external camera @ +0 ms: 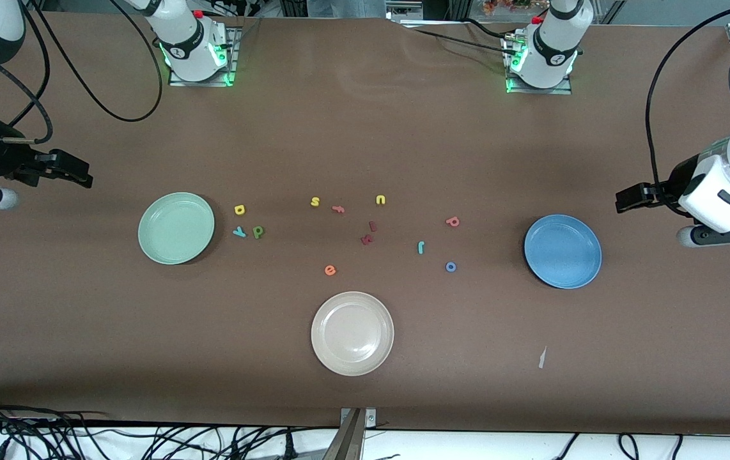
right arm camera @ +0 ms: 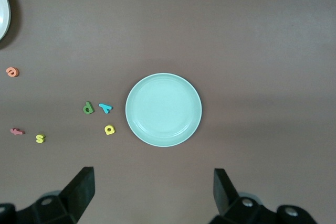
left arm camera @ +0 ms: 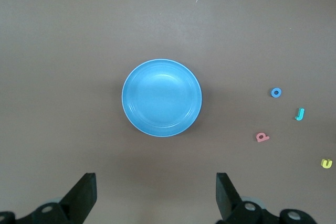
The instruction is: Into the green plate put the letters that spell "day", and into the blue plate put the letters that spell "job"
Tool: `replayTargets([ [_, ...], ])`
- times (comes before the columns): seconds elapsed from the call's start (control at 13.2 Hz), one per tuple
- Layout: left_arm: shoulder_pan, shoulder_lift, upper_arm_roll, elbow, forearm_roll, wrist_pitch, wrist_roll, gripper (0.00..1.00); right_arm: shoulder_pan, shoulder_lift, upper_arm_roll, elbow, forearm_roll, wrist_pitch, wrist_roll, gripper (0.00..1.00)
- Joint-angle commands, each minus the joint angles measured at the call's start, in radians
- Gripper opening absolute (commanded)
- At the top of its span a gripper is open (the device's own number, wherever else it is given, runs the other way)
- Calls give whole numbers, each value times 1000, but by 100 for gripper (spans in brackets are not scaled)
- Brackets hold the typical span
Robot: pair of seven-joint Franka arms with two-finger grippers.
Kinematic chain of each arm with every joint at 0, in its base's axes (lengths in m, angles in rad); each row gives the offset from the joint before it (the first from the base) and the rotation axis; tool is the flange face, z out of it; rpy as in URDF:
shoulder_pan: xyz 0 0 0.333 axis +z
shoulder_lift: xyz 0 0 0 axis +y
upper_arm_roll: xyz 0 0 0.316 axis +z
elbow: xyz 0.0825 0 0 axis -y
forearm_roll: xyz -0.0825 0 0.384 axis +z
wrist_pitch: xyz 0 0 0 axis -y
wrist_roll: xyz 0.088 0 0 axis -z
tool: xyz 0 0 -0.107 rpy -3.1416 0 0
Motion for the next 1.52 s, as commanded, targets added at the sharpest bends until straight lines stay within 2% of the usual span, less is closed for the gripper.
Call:
replayTargets([
  [0.0, 2, 16, 4, 31, -24, -6, 20, 100, -1, 3, -4, 15, 17, -8, 9, 100],
  [0.53, 2, 15, 2, 31, -24, -6, 20, 100, -1, 3, -4, 15, 17, -8, 9, 100],
  [0.99, -72, 53, -2, 31, -83, -6, -14, 100, -1, 3, -4, 17, 17, -8, 9, 100],
  [1.14, -115, 97, -2, 33, -110, 9, -28, 100, -1, 3, -4, 21, 17, -7, 9, 100],
  [1.44, -199, 197, -2, 31, -123, 136, -121, 100, 3, 3, -2, 23, 13, -7, 9, 100],
])
